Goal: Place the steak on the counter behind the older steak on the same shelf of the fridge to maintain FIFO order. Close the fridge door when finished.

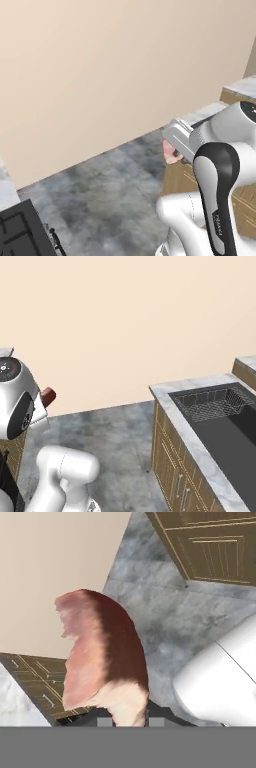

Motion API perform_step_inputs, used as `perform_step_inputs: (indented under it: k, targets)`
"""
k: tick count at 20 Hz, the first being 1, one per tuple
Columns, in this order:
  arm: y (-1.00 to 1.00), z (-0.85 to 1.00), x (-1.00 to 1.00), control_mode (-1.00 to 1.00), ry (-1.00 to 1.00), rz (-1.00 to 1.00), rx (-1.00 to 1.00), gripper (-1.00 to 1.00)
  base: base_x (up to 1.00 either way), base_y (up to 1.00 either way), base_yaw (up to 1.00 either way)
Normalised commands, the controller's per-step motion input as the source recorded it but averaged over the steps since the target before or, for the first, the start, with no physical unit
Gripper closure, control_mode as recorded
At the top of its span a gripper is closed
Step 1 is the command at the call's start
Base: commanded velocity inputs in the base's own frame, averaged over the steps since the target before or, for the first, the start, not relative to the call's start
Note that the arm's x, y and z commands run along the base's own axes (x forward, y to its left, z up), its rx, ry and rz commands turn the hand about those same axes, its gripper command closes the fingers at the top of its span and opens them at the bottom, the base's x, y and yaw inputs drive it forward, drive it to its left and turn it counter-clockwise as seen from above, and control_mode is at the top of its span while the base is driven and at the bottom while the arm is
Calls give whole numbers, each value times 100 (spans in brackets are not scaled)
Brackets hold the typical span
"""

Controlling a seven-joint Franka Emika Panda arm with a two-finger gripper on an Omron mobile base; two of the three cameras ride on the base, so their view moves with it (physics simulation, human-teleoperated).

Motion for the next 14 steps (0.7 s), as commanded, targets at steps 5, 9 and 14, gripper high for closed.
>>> perform_step_inputs:
  k: [5, 9, 14]
  targets:
    - [0, 0, 0, 100, 0, 0, 0, 100, 100, 0, -4]
    - [0, 0, 0, 100, 0, 0, 0, 100, 100, 0, -13]
    - [0, 0, 0, 100, 0, 0, 0, 100, 100, 0, -26]
